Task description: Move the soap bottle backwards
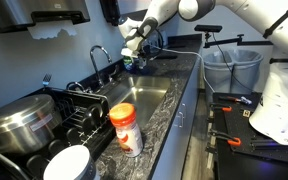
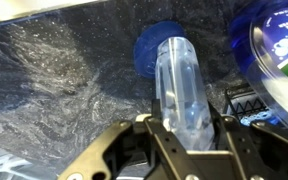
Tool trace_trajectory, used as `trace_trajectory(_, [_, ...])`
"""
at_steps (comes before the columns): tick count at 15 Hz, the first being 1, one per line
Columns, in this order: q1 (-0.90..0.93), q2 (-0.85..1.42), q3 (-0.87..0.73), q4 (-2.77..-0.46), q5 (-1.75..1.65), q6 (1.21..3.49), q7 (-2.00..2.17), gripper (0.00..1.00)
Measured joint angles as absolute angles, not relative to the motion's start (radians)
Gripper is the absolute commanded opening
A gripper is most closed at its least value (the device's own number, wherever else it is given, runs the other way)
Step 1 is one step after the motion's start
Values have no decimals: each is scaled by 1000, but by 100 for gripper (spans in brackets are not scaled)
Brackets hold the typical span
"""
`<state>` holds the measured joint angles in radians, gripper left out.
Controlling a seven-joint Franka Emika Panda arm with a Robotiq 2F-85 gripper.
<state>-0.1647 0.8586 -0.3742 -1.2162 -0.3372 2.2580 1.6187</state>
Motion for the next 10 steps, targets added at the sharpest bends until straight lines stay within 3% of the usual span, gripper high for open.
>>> trace_trajectory(10, [-166,865,-372,-1216,-337,2258,1591,17])
